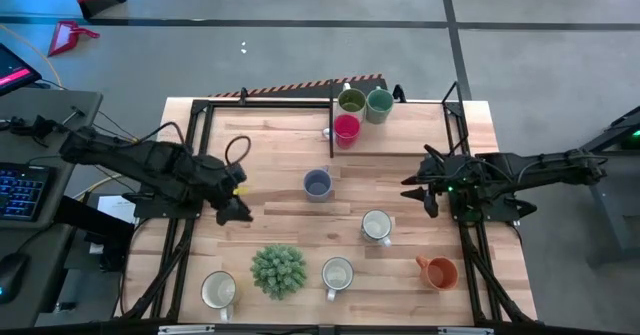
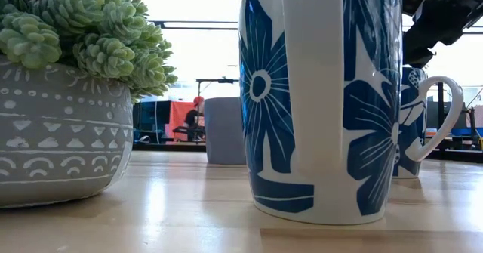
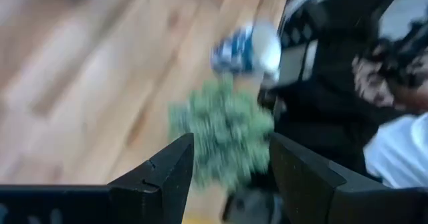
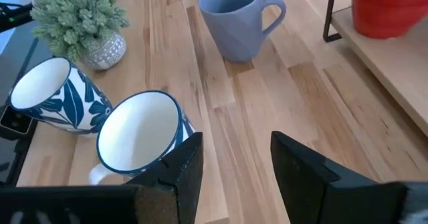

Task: Place coffee mugs
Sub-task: Move the yellow mug to the center of the table

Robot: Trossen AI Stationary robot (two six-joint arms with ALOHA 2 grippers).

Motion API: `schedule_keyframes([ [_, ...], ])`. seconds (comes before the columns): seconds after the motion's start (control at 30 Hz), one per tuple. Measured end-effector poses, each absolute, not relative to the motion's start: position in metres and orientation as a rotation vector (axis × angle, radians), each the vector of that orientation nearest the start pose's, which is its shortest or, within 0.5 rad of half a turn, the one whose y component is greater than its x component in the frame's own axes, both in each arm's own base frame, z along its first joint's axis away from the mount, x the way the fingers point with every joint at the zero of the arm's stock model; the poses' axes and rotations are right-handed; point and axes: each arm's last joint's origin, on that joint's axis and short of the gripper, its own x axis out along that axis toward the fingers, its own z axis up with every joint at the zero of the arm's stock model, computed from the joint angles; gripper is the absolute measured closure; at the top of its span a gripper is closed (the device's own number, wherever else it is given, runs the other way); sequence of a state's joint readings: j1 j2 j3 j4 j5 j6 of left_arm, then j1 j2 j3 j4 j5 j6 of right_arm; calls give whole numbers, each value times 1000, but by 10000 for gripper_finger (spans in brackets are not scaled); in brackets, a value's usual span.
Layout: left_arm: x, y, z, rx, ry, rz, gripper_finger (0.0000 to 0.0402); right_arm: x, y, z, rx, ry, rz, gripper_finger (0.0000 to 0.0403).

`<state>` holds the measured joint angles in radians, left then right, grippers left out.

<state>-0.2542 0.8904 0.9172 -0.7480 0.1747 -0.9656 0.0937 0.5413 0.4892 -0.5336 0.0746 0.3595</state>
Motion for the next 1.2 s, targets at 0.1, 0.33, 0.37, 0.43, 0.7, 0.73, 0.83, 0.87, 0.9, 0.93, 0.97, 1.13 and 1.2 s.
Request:
schedule_keyframes([
  [0.1,163,-59,321,-917,989,-62,218,122,9,233,305,580,-92,249],
  [0.33,165,-97,322,-900,1201,-135,218,122,9,233,317,578,-102,249],
  [0.37,163,-103,319,-897,1246,-135,218,122,9,233,328,578,-105,249],
  [0.43,160,-114,312,-884,1341,-128,218,122,9,233,351,577,-112,249],
  [0.7,149,-154,288,-792,1557,-37,218,122,9,233,363,576,-116,249],
  [0.73,149,-158,285,-785,1567,-32,218,122,9,233,359,576,-115,249],
  [0.83,152,-169,276,-757,1585,12,218,122,9,233,358,576,-115,249],
  [0.87,153,-172,272,-747,1583,46,218,122,9,233,358,576,-114,249],
  [0.9,155,-174,268,-741,1576,81,218,122,9,233,358,576,-115,249],
  [0.93,156,-176,265,-736,1567,115,218,122,9,233,359,575,-115,249],
  [0.97,159,-178,260,-730,1561,150,218,122,9,233,364,575,-116,249],
  [1.13,166,-187,242,-700,1599,237,218,122,9,233,363,576,-116,249],
  [1.2,169,-190,237,-687,1613,255,218,122,9,233,364,576,-114,249],
])
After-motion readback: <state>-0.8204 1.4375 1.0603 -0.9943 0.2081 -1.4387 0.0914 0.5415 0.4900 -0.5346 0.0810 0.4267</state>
